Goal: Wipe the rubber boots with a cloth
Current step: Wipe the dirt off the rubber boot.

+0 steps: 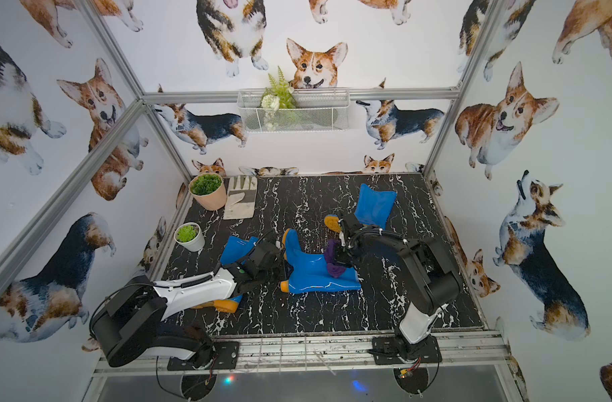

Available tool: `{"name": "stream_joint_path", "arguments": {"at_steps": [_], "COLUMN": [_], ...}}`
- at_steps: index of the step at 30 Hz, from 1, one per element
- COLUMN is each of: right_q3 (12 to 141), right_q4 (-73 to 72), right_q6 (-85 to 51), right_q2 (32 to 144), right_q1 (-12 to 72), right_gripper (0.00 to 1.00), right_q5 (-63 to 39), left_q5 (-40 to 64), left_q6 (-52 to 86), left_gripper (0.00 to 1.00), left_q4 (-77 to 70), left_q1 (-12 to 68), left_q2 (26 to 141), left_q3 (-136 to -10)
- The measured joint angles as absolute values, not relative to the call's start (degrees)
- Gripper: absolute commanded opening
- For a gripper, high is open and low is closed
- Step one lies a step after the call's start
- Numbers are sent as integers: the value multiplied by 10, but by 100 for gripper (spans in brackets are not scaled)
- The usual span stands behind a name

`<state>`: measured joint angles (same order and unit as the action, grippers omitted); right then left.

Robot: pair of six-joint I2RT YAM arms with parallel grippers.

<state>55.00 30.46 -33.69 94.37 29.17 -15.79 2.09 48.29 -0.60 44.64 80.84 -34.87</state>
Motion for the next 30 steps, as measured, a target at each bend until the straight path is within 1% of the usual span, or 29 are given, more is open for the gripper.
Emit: {"name": "stream_joint_path", "arguments": {"at_steps": [2,5,7,10,13,15,17,20,22,23,25,27,30], "right_q3": [568,647,711,754,735,690,638,595,599,610,640,677,738], "right_q4": [331,362,359,340,335,330,333,370,406,420,431,434,412], "right_q6": [-331,-332,-331,-332,-332,-331,-331,-327,-314,-314,-314,-315,-332], "right_q2": [931,955,992,1044,1059,1047,1021,973,933,917,907,915,969], "right_q1": [315,393,447,468,442,395,333,248,239,244,282,351,448], "right_gripper": [0,0,0,0,0,0,0,0,0,0,0,0,0], "right_q5": [-138,-110,-112,-141,-162,-187,-207,-192,-178,-169,-146,-130,-126], "left_q5": [20,20,20,17,6,-3,-10,-24,-27,-27,-26,-26,-27], "left_q6": [485,491,493,495,495,495,496,503,509,510,512,513,517], "left_gripper": [0,0,0,0,0,0,0,0,0,0,0,0,0], "left_q4": [-5,-6,-3,21,53,70,78,96,105,108,108,105,96], "left_q1": [446,446,446,447,447,447,447,447,447,447,447,447,447], "left_q2": [808,810,811,811,808,799,786,769,762,760,755,746,722], "left_q3": [-349,-350,-353,-365,-379,-381,-377,-369,-367,-367,-365,-355,-334]}}
